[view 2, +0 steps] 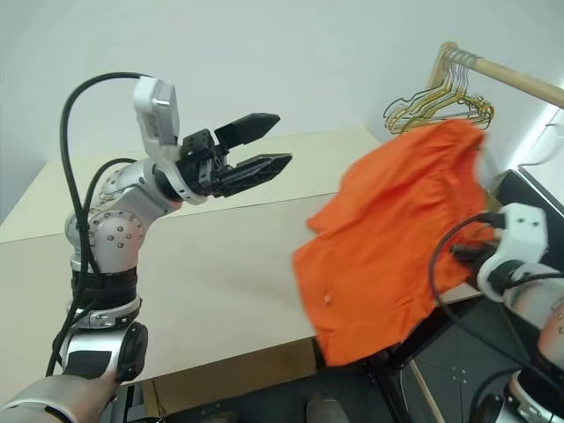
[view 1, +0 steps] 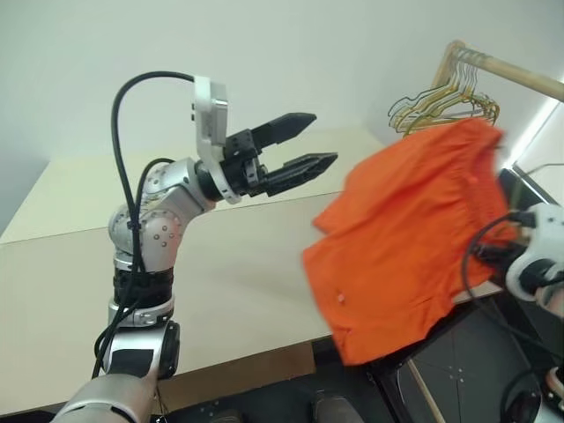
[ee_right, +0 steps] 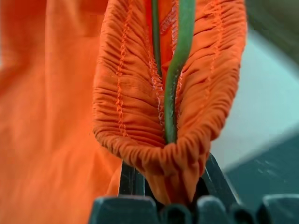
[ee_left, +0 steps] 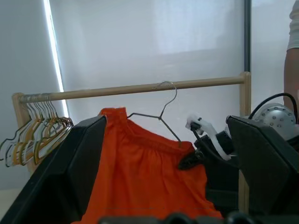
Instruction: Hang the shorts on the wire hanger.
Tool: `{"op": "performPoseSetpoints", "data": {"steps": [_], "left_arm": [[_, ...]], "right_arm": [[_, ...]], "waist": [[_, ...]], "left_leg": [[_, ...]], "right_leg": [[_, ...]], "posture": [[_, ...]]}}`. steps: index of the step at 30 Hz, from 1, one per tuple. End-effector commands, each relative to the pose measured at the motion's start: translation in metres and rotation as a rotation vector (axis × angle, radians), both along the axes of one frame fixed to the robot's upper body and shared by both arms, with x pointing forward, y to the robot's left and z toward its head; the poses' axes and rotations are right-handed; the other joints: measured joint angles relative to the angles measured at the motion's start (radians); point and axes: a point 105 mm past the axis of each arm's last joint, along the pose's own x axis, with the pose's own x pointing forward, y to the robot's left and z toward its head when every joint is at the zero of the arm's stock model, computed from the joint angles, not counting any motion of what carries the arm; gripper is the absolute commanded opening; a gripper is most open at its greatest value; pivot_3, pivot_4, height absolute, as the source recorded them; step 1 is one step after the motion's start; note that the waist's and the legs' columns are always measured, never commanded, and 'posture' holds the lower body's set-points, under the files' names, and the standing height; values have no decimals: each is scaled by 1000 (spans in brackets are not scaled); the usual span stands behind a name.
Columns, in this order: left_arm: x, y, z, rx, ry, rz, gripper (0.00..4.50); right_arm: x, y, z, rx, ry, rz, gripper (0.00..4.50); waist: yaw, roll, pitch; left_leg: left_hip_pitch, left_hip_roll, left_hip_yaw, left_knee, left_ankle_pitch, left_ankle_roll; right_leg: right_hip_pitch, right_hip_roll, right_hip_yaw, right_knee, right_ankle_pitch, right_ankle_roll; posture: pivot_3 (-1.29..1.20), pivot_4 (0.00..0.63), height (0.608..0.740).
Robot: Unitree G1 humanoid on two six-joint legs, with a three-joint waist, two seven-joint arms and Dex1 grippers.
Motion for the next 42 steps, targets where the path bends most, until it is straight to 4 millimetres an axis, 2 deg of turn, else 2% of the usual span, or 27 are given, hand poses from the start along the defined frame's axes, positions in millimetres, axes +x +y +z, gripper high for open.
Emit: {"op": "performPoseSetpoints", "data": {"steps": [1, 8, 15, 19, 26, 36, 42], "left_arm": [[-1, 1, 9, -14, -34, -2, 4451], [-3, 0, 8, -3, -35, -6, 4451], [2, 7, 7, 12, -32, 43, 4451], [5, 11, 8, 9, -33, 68, 4451], [6, 19, 10, 17, -49, 95, 4451], [4, 20, 10, 19, -63, 103, 4451], [2, 20, 10, 20, -70, 101, 4451]], "right_arm": [[4, -10, 16, 55, -73, -81, 0], [18, -20, 32, 169, -133, -213, 0], [24, -37, 37, 283, -121, -355, 0], [25, -40, 42, 318, -130, -374, 0], [13, -68, 42, 403, -105, -520, 0], [6, -91, 45, 461, -99, -579, 0], [-2, -108, 33, 417, -68, -687, 0]], "waist": [[-16, 0, 0], [-50, 1, -1], [-51, 2, -1], [-48, 3, -1], [-43, 4, 0], [-43, 4, 0], [-43, 4, 0]], "left_leg": [[0, 0, 0, -1, 0, 0], [2, -4, -1, -3, 0, 0], [3, -4, -1, -3, 0, 0], [3, -4, -1, -3, 0, 0], [3, -4, -1, -4, 0, 0], [3, -4, 1, -4, 0, 1], [3, -5, 2, -5, 0, 1]], "right_leg": [[0, 0, 0, 0, 0, 0], [1, 0, 7, 0, 0, 2], [0, 0, 8, -1, 0, 3], [0, 0, 8, -1, 0, 3], [0, 0, 8, -3, 0, 3], [0, 0, 11, -4, 0, 4], [0, 0, 12, -4, 0, 5]], "posture": [[-231, 0, 740], [-222, 0, 740], [-205, 0, 740], [-195, 0, 740], [-173, 0, 740], [-163, 0, 740], [-161, 0, 740]]}}
